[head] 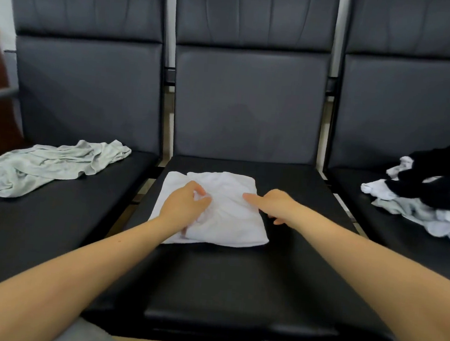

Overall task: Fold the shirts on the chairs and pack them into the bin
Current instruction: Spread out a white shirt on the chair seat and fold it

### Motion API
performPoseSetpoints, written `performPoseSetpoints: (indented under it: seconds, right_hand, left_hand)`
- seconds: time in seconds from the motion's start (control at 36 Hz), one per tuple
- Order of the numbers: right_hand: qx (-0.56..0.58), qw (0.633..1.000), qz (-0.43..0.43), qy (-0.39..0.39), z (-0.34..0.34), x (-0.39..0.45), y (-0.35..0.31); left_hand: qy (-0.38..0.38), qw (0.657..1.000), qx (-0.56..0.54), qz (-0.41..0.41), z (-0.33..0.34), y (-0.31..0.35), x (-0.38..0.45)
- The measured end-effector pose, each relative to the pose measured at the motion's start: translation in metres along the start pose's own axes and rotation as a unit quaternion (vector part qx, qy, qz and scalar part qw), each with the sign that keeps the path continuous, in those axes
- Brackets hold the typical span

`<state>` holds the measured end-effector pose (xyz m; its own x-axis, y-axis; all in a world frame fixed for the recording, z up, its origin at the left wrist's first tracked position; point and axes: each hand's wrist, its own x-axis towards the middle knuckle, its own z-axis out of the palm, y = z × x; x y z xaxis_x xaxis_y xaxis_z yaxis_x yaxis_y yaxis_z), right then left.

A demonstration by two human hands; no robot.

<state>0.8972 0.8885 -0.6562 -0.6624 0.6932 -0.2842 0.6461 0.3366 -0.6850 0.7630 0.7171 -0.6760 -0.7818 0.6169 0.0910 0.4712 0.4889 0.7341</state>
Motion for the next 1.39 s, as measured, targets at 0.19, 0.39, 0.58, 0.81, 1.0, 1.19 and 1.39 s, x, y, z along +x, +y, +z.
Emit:
performPoseSetpoints:
  seconds: [0.19, 0.39, 0.58, 0.81, 1.0, 1.19, 1.39]
  right_hand:
    - [-0.132, 0.988, -0.073, 0.032, 0.022, 0.0, 0.002]
    - [-0.103, 0.99, -0.055, 0.078, 0.016, 0.011, 0.003]
    - [-0.214, 0.964, -0.028, 0.155, -0.003, 0.006, 0.007]
    - [-0.141, 0.979, -0.113, 0.096, -0.011, 0.021, 0.021]
    - [-0.038, 0.98, -0.173, 0.086, -0.004, 0.053, 0.003]
    - [0.07, 0.982, -0.17, 0.05, 0.002, 0.066, 0.005]
    - [0.223, 0.964, -0.13, 0.071, -0.008, 0.061, 0.008]
  left_hand:
    - [0.016, 0.991, 0.133, 0.015, 0.012, 0.0, 0.009]
    - [0.017, 1.0, 0.022, 0.004, 0.012, -0.004, 0.018]
    - [0.029, 0.993, 0.107, 0.047, 0.013, -0.013, 0.018]
    - [0.009, 0.997, 0.07, 0.032, 0.017, -0.011, 0.021]
    - [0.006, 0.989, 0.136, 0.062, 0.016, -0.002, 0.022]
    - [0.03, 0.98, 0.188, 0.066, 0.02, -0.011, 0.031]
    - [0.042, 0.984, 0.161, 0.057, 0.022, -0.013, 0.027]
